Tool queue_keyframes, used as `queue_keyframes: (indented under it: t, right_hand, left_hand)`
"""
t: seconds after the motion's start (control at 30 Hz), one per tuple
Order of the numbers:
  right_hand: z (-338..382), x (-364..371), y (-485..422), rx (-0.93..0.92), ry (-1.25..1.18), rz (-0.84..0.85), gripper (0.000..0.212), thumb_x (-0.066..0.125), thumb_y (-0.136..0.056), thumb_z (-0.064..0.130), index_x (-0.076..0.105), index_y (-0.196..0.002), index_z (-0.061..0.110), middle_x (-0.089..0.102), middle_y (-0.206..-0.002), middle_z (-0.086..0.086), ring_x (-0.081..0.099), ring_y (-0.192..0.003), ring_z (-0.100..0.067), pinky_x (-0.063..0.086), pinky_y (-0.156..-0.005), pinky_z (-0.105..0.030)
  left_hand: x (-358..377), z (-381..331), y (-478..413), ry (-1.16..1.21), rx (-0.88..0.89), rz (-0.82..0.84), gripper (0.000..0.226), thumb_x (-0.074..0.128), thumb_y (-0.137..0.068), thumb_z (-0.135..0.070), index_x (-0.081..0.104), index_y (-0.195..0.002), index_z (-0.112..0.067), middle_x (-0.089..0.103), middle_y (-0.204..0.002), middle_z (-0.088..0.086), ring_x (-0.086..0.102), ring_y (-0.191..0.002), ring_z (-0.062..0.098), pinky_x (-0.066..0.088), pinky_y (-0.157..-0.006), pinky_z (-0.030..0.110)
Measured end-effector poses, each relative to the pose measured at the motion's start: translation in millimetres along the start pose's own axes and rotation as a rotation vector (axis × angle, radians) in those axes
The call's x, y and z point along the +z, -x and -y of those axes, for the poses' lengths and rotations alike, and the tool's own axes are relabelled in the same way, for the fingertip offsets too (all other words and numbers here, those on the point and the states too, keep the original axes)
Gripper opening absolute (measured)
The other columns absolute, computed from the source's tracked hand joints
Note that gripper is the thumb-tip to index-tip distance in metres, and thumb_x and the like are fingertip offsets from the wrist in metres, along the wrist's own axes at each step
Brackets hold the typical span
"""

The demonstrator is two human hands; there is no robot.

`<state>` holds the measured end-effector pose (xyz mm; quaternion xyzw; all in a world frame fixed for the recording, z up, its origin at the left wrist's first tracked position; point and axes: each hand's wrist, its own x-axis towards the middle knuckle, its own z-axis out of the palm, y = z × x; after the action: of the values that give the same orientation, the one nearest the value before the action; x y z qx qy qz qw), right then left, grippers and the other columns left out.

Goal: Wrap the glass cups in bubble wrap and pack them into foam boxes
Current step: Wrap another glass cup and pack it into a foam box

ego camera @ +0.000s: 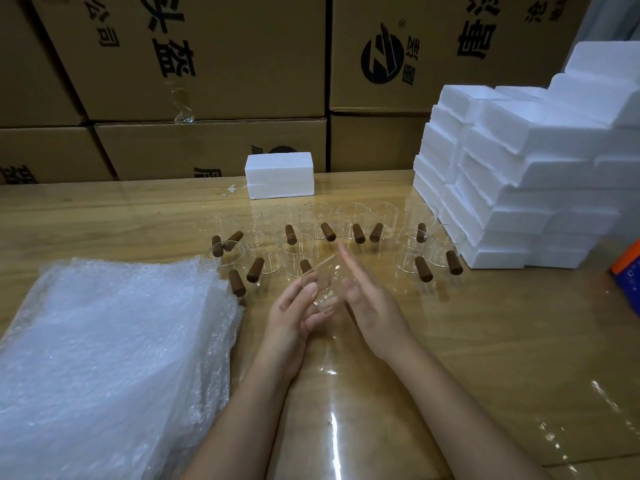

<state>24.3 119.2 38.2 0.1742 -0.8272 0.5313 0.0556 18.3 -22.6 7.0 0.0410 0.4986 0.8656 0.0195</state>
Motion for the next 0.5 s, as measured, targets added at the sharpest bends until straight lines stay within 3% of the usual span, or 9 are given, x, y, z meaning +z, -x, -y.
queue_keyframes:
  t: [0.17,0.3,0.4,0.5]
  right_hand:
    - [-4,3,4,0.061,-0.045,0.008,0.083,0.03,-0.08,0.076,0.03,-0.147,0.028,0.029,-0.152,0.015,0.022,-0.138,0.01,0.018,-0.117,-0.022]
    - [-5,7,6,-0.043,0.066,-0.042,0.07,0.031,-0.086,0.063,0.033,-0.145,0.025,0.031,-0.15,0.017,0.023,-0.137,0.009,0.023,-0.116,-0.024]
    - [-2,11,8,-0.132,0.103,-0.085,0.065,0.034,-0.09,0.056,0.037,-0.144,0.021,0.036,-0.15,0.012,0.027,-0.138,0.004,0.027,-0.115,-0.029]
    - [1,11,10,-0.237,0.09,-0.121,0.055,0.038,-0.094,0.044,0.038,-0.142,0.018,0.039,-0.149,0.007,0.031,-0.138,-0.001,0.029,-0.114,-0.032]
  left_hand:
    - [-3,-2,-2,0.113,0.023,-0.088,0.051,0.071,-0.072,-0.037,0.063,-0.115,-0.011,0.071,-0.11,0.008,0.07,-0.095,0.024,0.056,-0.071,0.025]
    - [-6,0,-4,0.144,0.054,-0.151,0.039,0.064,-0.078,-0.03,0.063,-0.112,-0.011,0.071,-0.11,0.007,0.068,-0.099,0.026,0.057,-0.078,0.029]
    - [-6,-1,-5,0.128,0.061,-0.17,0.051,0.067,-0.079,-0.032,0.058,-0.122,-0.007,0.067,-0.117,0.01,0.066,-0.105,0.027,0.056,-0.084,0.031]
    - [-4,1,-4,0.053,0.041,-0.148,0.061,0.07,-0.077,-0.034,0.054,-0.129,-0.005,0.064,-0.123,0.013,0.066,-0.104,0.027,0.056,-0.079,0.029]
